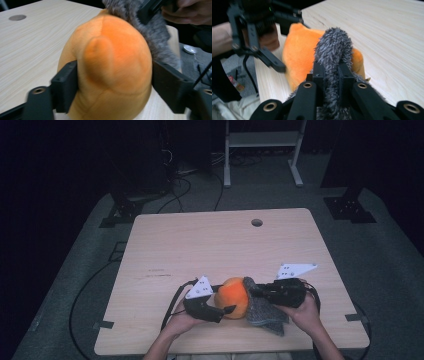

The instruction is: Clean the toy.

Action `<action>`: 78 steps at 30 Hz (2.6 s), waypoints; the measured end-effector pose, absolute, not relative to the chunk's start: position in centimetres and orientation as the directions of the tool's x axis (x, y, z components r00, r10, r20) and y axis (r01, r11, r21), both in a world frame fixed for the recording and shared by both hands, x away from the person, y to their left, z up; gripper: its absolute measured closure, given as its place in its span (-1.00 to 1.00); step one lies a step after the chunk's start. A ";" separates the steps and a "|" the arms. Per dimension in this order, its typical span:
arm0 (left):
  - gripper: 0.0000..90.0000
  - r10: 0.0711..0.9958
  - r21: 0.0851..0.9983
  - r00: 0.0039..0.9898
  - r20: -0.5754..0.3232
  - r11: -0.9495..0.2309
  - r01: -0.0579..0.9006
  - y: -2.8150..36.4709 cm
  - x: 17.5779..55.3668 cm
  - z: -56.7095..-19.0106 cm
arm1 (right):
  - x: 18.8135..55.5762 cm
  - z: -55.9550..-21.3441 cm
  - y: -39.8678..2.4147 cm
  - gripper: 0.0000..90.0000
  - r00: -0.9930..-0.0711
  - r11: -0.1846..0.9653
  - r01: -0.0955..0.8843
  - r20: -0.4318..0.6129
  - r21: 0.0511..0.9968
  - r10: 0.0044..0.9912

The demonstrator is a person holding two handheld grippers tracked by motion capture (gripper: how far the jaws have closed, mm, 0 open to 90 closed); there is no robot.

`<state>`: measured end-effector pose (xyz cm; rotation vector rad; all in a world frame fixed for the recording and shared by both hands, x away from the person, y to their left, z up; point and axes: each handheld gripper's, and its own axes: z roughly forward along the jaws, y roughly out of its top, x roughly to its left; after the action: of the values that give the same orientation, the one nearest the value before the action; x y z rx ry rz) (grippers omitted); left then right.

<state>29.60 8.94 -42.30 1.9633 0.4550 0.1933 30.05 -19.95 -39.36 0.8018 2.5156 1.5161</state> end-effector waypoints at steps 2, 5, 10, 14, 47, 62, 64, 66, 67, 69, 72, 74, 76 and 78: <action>-0.61 0.413 0.901 0.906 -0.090 -0.354 0.251 9.1 30.0 -42.3 | 29.8 -39.4 -19.8 0.76 -0.870 0.387 0.377 0.178 0.841 0.461; -0.52 0.405 0.901 0.909 -0.098 -0.352 0.254 8.9 29.8 -43.0 | 29.3 -39.2 -18.9 0.76 -0.896 0.413 0.352 0.174 0.840 0.409; -0.35 0.377 0.893 0.925 -0.048 -0.399 0.209 8.4 29.2 -42.8 | 29.0 -38.0 -18.5 0.75 -0.891 0.407 0.302 0.103 0.862 0.443; -0.43 0.329 0.894 0.944 -0.024 -0.415 0.168 8.3 28.9 -42.7 | 29.8 -38.5 -19.9 0.75 -0.864 0.392 0.343 0.123 0.854 0.488; -0.25 0.341 0.884 0.940 0.030 -0.448 0.134 6.7 28.3 -43.8 | 29.1 -37.7 -19.8 0.76 -0.896 0.479 0.322 0.099 0.817 0.433; -0.38 0.289 0.870 0.951 0.115 -0.490 0.044 5.9 27.2 -43.9 | 27.9 -37.1 -18.0 0.75 -0.936 0.562 0.282 0.092 0.778 0.341; -0.32 0.287 0.873 0.952 0.109 -0.485 0.047 6.1 27.4 -43.9 | 28.5 -37.1 -18.9 0.75 -0.924 0.544 0.298 0.094 0.784 0.371; -0.32 0.280 0.876 0.954 0.105 -0.481 0.045 6.2 27.4 -44.0 | 29.2 -37.5 -20.3 0.75 -0.902 0.533 0.331 0.095 0.779 0.420; -0.32 0.277 0.878 0.955 0.103 -0.477 0.043 6.2 27.4 -44.0 | 29.6 -37.8 -21.0 0.75 -0.889 0.524 0.353 0.103 0.775 0.446; -0.33 0.271 0.879 0.957 0.100 -0.475 0.043 6.1 27.5 -44.1 | 30.1 -38.4 -22.5 0.75 -0.867 0.498 0.400 0.142 0.770 0.478; -0.36 0.258 0.875 0.959 0.115 -0.484 0.025 5.7 27.4 -44.1 | 29.8 -38.2 -22.4 0.75 -0.877 0.485 0.397 0.166 0.779 0.451; -0.37 0.252 0.872 0.960 0.121 -0.489 0.018 5.8 27.4 -44.1 | 29.5 -37.8 -21.6 0.75 -0.902 0.490 0.361 0.164 0.793 0.399; -0.36 0.254 0.870 0.960 0.117 -0.492 0.024 6.2 27.4 -44.1 | 29.4 -37.7 -20.8 0.75 -0.911 0.504 0.344 0.153 0.792 0.382; -0.34 0.261 0.872 0.960 0.106 -0.487 0.036 6.6 27.6 -44.0 | 29.8 -37.9 -21.1 0.75 -0.902 0.490 0.363 0.167 0.793 0.397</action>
<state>27.63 6.59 -44.03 2.0690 0.2101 0.2721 29.83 -21.09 -37.92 0.6836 2.6785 1.4107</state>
